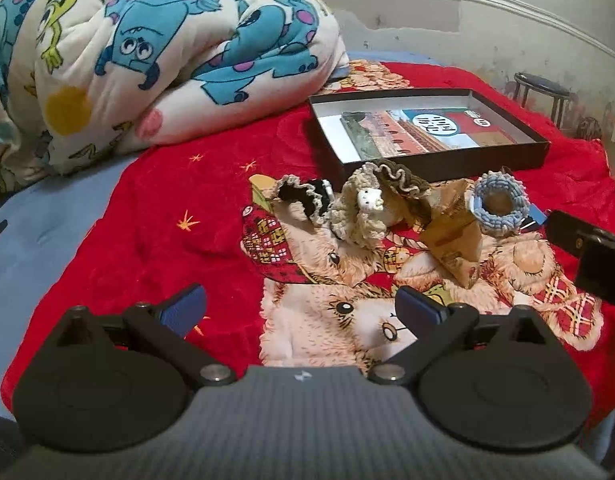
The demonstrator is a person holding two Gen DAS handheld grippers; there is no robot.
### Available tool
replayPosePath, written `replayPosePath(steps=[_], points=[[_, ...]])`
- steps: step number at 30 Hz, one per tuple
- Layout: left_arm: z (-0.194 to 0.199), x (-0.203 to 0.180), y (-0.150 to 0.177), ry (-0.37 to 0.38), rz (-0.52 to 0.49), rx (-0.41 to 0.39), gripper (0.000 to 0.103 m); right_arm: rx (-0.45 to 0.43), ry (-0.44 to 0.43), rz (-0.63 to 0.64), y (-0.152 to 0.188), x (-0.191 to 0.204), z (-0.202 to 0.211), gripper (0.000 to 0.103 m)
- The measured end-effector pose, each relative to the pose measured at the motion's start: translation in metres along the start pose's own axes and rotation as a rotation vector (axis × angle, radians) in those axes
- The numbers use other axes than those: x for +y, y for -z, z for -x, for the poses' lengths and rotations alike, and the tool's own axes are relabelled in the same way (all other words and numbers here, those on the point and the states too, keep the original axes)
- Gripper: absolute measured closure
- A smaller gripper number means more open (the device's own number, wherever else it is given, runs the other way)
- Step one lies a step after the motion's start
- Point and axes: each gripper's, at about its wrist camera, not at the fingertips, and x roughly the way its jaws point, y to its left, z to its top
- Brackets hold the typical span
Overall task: Organize objects
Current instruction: 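Move both tools toward the pile of small items beside the black box, then close left tool on Hello Kitty figure with beige scrunchie while right tool grasps folded brown paper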
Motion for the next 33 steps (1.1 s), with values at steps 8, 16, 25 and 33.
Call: replayPosePath(steps=[8, 16, 25, 33], points=[[0.004, -0.001, -0.01, 0.051, -0.021, -0.097, 0.0, 0.033, -0.04, -0.039, -0.006, -0.01, -0.011, 0.004], [-0.025, -0.015, -0.027, 0.106, -0.165, -0.108, 0.0, 0.052, -0.107, -0.054, -0.013, -0.003, -0.022, 0.004], [-0.066, -0.017, -0.038, 0.181, -0.141, -0.068, 0.021, 0.102, -0.162, -0.161, -0.013, -0.003, -0.046, 0.007], [-0.072, -0.018, -0.034, 0.162, -0.107, -0.079, 0.043, 0.152, -0.164, -0.2, -0.007, 0.001, -0.07, 0.018]])
